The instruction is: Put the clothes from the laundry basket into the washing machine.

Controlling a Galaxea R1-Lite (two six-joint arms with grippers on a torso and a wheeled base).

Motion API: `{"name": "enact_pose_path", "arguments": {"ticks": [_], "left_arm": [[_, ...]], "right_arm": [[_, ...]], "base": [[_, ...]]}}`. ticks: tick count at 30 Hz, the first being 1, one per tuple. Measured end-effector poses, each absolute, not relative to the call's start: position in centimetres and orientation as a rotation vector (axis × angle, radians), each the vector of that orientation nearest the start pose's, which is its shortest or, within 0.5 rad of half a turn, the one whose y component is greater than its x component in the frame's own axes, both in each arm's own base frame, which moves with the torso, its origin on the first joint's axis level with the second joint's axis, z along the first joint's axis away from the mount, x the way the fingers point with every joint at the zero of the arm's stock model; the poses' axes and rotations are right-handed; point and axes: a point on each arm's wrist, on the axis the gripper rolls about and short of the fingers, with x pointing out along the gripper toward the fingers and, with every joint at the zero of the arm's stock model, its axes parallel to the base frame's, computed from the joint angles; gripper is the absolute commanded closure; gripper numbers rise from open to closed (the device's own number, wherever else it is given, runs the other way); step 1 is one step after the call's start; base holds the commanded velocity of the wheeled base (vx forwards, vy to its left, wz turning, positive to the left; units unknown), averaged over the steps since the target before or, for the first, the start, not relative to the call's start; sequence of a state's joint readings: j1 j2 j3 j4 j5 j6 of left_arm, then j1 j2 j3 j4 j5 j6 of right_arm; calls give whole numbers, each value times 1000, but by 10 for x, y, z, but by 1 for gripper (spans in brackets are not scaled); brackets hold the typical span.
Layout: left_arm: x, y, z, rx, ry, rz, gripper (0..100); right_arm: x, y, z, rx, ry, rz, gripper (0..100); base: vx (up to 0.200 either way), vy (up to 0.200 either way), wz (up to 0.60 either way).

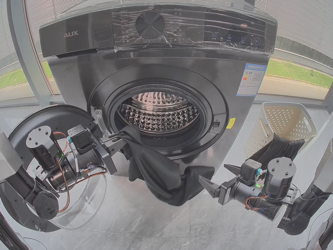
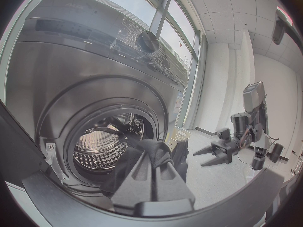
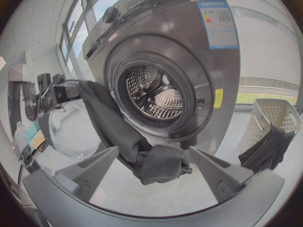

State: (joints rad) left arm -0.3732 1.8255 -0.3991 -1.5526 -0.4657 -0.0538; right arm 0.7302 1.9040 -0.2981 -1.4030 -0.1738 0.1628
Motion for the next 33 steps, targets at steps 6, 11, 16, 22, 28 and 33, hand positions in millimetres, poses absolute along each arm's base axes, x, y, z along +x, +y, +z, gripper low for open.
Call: {"name": "enact_pose_path", "arguments": {"ticks": [6,11,16,22,28,33], "left_arm": [[255,-113,145,-54,-125,-828,100],[255,-117,146,-55,-131,-834,100],[254,-122,146,-59,-134,-826,100],[250,-128,145,-60,-131,-844,100],[249,-133,143,-57,-125,-854,100],[250,-135,141,-53,-118,-856,100]], "right_arm": [[187,175,73,33,297,597,0],[185,177,69,24,314,608,0],[186,183,66,19,319,619,0],[189,198,73,46,261,665,0],[190,219,77,69,209,759,0],[192,231,78,78,188,783,0]], "base": [[0,0,0],[0,0,0],[0,0,0],[0,0,0],[0,0,0],[0,0,0]]}}
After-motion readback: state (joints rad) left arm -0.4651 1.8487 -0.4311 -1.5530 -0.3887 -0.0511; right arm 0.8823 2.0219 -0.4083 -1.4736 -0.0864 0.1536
